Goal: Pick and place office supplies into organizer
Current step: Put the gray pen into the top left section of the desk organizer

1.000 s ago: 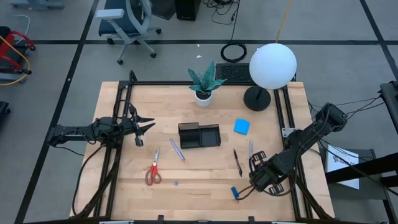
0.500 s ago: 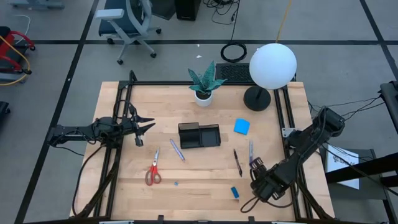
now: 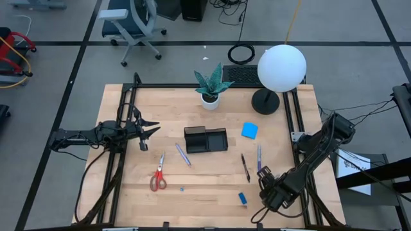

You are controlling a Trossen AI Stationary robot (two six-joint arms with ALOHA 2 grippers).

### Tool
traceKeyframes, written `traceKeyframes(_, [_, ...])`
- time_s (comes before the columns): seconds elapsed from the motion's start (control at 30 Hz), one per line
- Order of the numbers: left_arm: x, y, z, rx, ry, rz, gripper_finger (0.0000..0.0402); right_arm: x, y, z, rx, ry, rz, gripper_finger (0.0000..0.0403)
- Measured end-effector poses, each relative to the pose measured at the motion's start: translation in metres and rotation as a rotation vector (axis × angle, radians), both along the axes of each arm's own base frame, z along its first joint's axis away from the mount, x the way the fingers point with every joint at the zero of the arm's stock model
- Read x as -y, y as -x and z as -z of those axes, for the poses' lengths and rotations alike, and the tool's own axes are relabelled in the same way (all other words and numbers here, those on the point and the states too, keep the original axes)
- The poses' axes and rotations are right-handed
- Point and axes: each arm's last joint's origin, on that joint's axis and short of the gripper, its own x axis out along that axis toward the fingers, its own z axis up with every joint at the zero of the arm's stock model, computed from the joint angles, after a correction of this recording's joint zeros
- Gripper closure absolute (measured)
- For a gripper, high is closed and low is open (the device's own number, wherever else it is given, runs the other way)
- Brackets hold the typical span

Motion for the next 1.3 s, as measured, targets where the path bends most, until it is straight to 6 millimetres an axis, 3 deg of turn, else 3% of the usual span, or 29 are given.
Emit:
traceKeyframes(0.4, [0.0,0.0,0.0,0.0,0.0,0.0,0.0304,0.007,0.008,0.022,-0.076,0.004,0.002,0.0227])
traceKeyframes(0.67, [0.0,0.0,0.0,0.0,0.0,0.0,0.0304,0.008,0.009,0.026,-0.066,-0.01,0.002,0.0236])
traceKeyframes(0.83, [0.0,0.0,0.0,0.0,0.0,0.0,0.0304,0.007,0.008,0.026,-0.063,-0.027,0.002,0.027])
traceKeyframes(1.13, [0.0,0.0,0.0,0.0,0.0,0.0,0.0304,0.006,0.009,0.026,-0.091,-0.058,0.003,0.0375])
traceKeyframes(1.3, [0.0,0.0,0.0,0.0,0.0,0.0,0.0304,0.006,0.008,0.026,-0.104,-0.075,0.009,0.0377])
